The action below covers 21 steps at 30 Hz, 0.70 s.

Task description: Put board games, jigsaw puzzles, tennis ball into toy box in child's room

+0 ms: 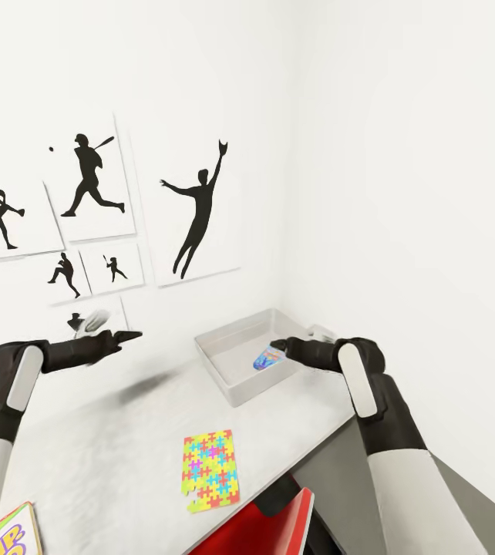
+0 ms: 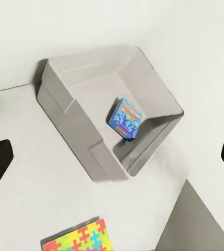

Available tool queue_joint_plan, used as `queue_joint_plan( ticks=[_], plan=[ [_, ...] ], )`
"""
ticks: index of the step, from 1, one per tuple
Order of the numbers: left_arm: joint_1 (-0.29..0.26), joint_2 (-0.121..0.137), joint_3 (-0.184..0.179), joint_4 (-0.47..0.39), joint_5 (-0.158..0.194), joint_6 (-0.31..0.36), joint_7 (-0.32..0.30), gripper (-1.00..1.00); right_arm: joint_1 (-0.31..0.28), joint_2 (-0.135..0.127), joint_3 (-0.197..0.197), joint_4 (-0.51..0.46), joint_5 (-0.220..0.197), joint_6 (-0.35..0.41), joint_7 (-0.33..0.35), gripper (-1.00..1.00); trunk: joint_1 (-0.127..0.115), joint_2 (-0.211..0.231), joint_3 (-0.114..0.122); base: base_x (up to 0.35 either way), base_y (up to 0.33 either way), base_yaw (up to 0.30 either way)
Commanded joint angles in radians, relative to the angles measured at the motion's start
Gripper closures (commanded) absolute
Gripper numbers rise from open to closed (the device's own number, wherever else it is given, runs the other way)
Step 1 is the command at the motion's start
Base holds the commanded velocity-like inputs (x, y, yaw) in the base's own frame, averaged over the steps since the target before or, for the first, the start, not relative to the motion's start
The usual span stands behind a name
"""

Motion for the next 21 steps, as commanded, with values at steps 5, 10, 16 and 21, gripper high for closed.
queue_joint_plan(
  ticks=[5,10,16,21],
  plan=[
    [-0.104,-0.057,-0.051,0.105,-0.007,-0.002,0.139,-1.0,-0.083,0.022,0.011,0.112,0.0,0.003,-0.086,-1.0,0.001,-0.002,-0.002,0.0,0.0,0.0],
    [-0.17,-0.129,-0.1,0.2,-0.008,-0.008,0.265,-1.0,-0.142,0.037,0.015,0.178,-0.003,0.002,-0.155,-1.0,0.001,-0.002,-0.002,0.0,0.0,0.0],
    [-0.261,-0.208,-0.124,0.315,-0.008,-0.031,0.423,-1.0,-0.218,0.042,0.009,0.288,-0.009,-0.01,-0.194,-1.0,0.001,-0.002,-0.002,0.0,0.0,0.0],
    [-0.346,-0.267,-0.129,0.436,-0.008,-0.092,0.555,-1.0,-0.242,0.045,0.013,0.33,-0.009,-0.076,-0.204,-1.0,0.001,-0.002,-0.002,0.0,0.0,0.0]
  ],
)
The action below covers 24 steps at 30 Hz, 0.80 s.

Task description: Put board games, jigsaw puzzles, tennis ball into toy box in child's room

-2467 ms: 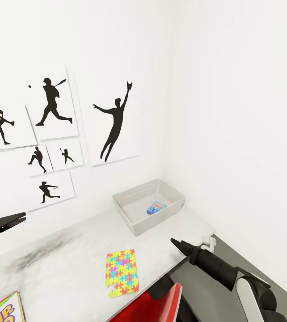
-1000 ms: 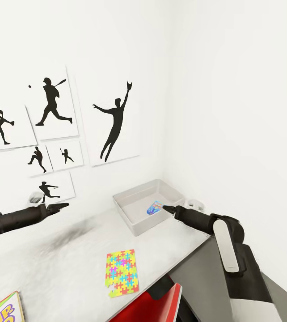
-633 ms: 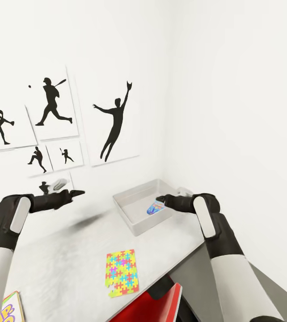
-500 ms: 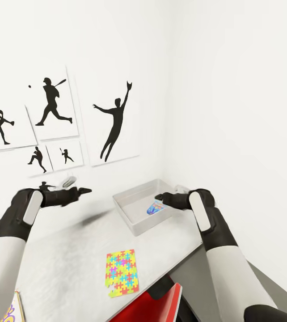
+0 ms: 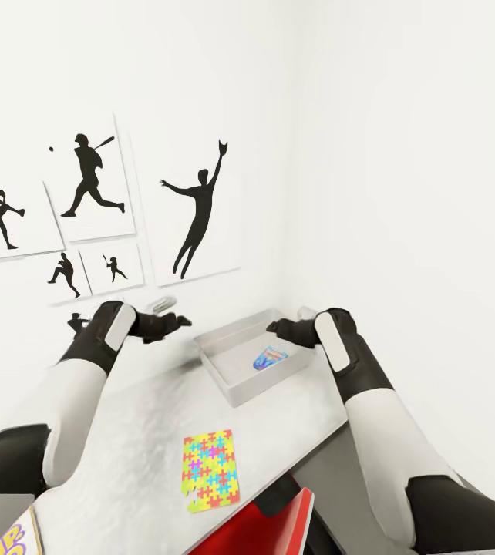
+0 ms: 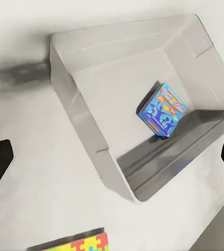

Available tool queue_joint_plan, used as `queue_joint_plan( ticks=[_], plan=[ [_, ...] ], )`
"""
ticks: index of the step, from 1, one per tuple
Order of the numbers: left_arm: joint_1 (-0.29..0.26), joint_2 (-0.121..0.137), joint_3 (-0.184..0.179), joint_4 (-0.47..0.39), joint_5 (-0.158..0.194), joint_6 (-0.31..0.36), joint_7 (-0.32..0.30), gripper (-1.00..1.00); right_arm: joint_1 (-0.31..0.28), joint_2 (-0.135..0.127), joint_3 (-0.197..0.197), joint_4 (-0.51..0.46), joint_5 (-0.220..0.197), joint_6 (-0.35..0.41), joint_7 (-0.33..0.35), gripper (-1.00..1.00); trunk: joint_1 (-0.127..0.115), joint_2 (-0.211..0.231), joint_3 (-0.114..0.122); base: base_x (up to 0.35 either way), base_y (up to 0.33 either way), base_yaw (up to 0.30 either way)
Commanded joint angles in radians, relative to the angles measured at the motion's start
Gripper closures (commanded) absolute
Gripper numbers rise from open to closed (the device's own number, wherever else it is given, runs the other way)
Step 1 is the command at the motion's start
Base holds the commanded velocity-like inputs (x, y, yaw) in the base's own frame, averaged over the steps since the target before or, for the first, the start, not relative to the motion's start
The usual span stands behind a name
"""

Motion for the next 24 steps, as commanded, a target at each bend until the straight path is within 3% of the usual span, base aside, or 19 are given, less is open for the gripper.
queue_joint_plan(
  ticks=[1,11,17,24],
  plan=[
    [-0.014,-0.01,0.002,0.023,-0.003,-0.013,0.019,-1.0,-0.003,0.002,-0.001,0.002,-0.009,-0.005,-0.01,-1.0,0.001,-0.002,-0.002,0.0,0.0,0.0],
    [-0.096,-0.074,0.0,0.164,-0.002,-0.159,0.166,-1.0,-0.009,0.015,0.004,0.009,-0.001,-0.029,-0.014,-1.0,0.001,-0.002,-0.002,0.0,0.0,0.0],
    [-0.111,-0.103,-0.002,0.189,-0.003,-0.19,0.197,-1.0,-0.009,0.015,0.034,0.011,0.0,-0.039,-0.02,-1.0,0.001,-0.002,-0.007,0.0,0.0,0.0],
    [-0.115,-0.114,-0.003,0.194,-0.004,-0.198,0.203,-1.0,-0.01,0.015,0.049,0.016,-0.003,-0.048,-0.026,-1.0,0.001,-0.002,-0.017,0.0,0.0,0.0]
  ],
)
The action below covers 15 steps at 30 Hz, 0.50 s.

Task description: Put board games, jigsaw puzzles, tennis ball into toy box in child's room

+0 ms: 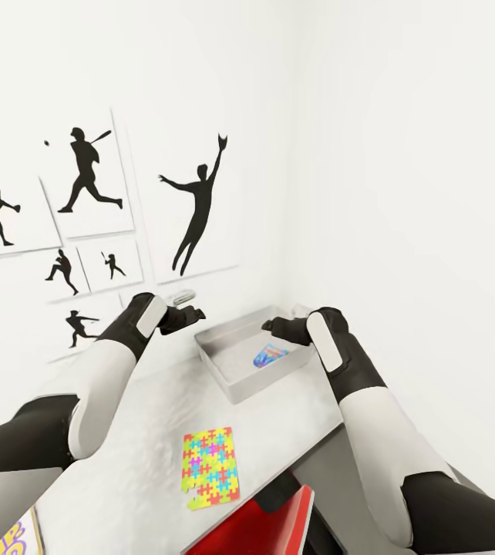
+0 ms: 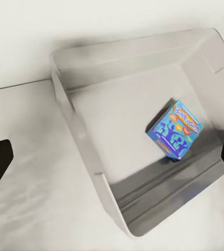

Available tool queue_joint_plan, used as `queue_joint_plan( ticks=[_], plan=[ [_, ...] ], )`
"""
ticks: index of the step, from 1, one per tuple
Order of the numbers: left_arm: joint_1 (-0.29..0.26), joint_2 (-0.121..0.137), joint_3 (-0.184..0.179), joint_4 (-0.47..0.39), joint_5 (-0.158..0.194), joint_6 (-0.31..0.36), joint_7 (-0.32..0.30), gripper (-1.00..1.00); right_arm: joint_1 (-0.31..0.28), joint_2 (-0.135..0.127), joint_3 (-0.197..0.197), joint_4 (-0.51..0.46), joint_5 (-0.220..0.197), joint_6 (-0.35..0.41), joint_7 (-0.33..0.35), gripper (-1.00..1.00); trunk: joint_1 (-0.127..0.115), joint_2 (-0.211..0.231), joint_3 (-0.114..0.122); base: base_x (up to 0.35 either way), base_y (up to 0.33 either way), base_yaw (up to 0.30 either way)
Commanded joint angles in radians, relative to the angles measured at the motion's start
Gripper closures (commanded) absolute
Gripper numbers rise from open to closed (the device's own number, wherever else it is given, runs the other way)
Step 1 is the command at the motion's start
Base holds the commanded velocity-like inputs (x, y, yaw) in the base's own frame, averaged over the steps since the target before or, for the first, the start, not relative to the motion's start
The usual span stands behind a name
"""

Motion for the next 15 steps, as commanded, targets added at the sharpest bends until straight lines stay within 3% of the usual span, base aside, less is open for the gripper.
queue_joint_plan(
  ticks=[1,15],
  plan=[
    [-0.001,-0.003,0.005,-0.001,0.01,0.004,0.009,-1.0,-0.001,0.0,0.002,-0.001,-0.01,0.002,-0.01,-1.0,0.001,-0.003,-0.004,0.0,0.0,0.0],
    [-0.002,-0.024,0.003,-0.019,0.01,0.001,0.011,-1.0,-0.002,0.0,0.005,0.001,-0.014,-0.001,-0.011,-1.0,0.001,-0.003,-0.027,0.0,0.0,0.0]
  ],
)
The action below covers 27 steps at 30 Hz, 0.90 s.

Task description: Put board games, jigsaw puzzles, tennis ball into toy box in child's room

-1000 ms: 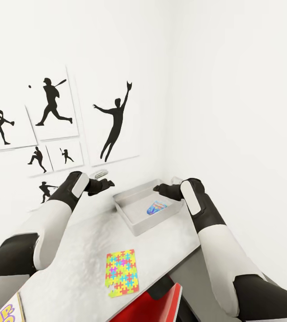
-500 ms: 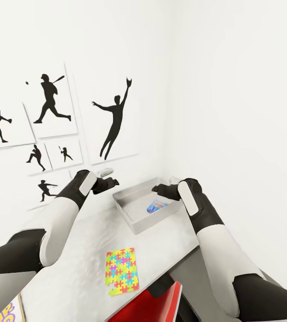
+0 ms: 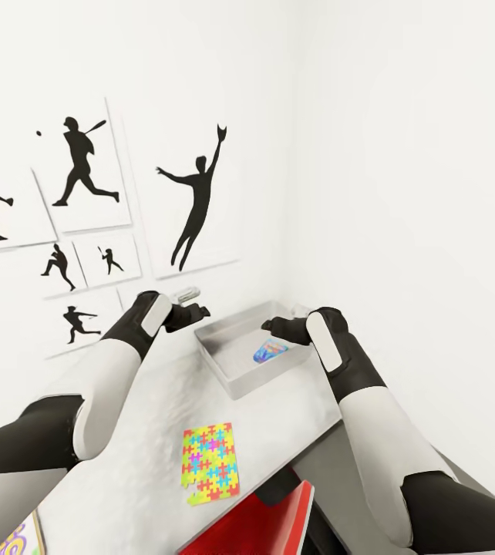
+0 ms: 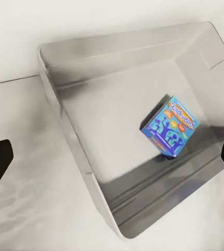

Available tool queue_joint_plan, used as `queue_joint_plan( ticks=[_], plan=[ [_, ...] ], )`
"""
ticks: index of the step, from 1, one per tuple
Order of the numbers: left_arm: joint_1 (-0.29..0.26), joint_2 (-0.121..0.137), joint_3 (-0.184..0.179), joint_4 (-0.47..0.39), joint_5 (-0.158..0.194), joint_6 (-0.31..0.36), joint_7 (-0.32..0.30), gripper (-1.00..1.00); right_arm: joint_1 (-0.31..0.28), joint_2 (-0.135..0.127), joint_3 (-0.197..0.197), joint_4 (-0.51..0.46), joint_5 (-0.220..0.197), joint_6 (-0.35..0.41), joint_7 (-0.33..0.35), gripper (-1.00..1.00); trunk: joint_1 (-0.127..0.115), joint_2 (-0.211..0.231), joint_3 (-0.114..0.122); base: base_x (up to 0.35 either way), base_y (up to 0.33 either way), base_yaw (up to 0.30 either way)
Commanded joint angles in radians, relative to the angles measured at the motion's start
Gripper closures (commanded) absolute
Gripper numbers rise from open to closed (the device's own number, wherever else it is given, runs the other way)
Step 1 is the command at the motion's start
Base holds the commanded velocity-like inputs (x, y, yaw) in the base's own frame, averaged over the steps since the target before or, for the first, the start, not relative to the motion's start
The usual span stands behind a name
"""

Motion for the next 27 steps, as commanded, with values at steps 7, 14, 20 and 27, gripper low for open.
queue_joint_plan(
  ticks=[7,14,20,27],
  plan=[
    [-0.001,-0.007,0.004,-0.003,0.011,-0.012,0.009,-1.0,-0.001,0.0,0.002,-0.001,-0.009,0.002,-0.01,-1.0,0.001,-0.003,-0.014,0.0,0.0,0.0],
    [-0.001,-0.01,0.004,-0.004,0.01,-0.035,0.01,-1.0,-0.002,0.0,0.002,-0.002,-0.008,0.002,-0.01,-1.0,0.001,-0.003,-0.025,0.0,0.0,0.0],
    [-0.001,-0.011,0.004,-0.004,0.01,-0.04,0.01,-1.0,-0.002,0.0,0.002,-0.002,-0.004,0.002,-0.01,-1.0,0.001,-0.003,-0.035,0.0,0.0,0.0],
    [-0.001,-0.011,0.002,-0.004,0.006,-0.042,0.011,-1.0,-0.003,0.0,0.002,-0.003,-0.004,0.002,-0.01,-1.0,0.001,-0.003,-0.046,0.0,0.0,0.0]
  ],
)
